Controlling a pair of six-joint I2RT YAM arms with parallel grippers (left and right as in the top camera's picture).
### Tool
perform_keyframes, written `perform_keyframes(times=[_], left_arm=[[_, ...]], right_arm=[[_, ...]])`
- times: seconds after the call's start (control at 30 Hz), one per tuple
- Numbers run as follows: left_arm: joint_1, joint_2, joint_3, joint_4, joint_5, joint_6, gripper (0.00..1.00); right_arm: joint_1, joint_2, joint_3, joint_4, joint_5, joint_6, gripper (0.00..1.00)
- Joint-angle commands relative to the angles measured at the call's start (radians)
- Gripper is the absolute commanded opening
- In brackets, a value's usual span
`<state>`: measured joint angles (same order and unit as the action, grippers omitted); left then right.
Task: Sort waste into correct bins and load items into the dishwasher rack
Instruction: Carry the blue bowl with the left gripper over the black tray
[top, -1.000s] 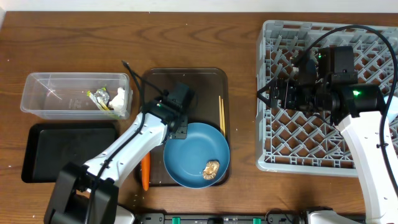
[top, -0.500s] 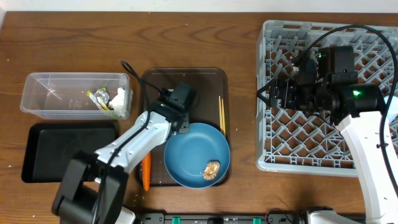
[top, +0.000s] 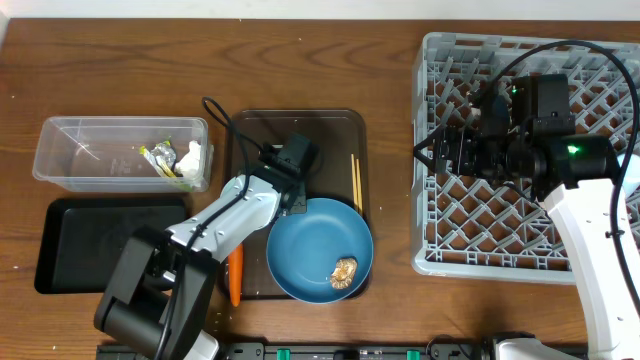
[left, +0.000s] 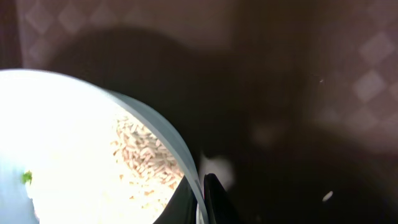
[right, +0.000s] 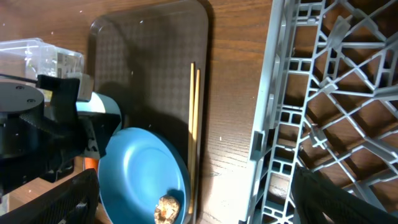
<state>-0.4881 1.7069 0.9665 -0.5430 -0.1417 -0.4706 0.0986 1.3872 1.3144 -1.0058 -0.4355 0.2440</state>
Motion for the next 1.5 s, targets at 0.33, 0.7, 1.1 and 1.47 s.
perform_keyframes(times=[0.33, 0.7, 1.1, 1.47], left_arm=[[0.014, -0.292, 0.129, -0.195, 0.034, 0.07, 0.06], [0.383, -0.518, 0.129, -0.352, 0.434, 0.189, 0.06], [1.105, -0.564, 0.058, -0.5, 1.026, 0.589, 0.06], [1.572, -0.545, -0.174, -0.33, 1.371, 0.654, 0.06]], right_arm=[[0.021, 0.0, 0.01, -0.001, 0.013, -0.018, 0.92], [0.021, 0.0, 0.01, -0.005, 0.013, -0.025, 0.92], [0.021, 0.0, 0.01, 0.0, 0.013, -0.024, 0.93], [0.021, 0.0, 0.01, 0.008, 0.013, -0.024, 0.93]])
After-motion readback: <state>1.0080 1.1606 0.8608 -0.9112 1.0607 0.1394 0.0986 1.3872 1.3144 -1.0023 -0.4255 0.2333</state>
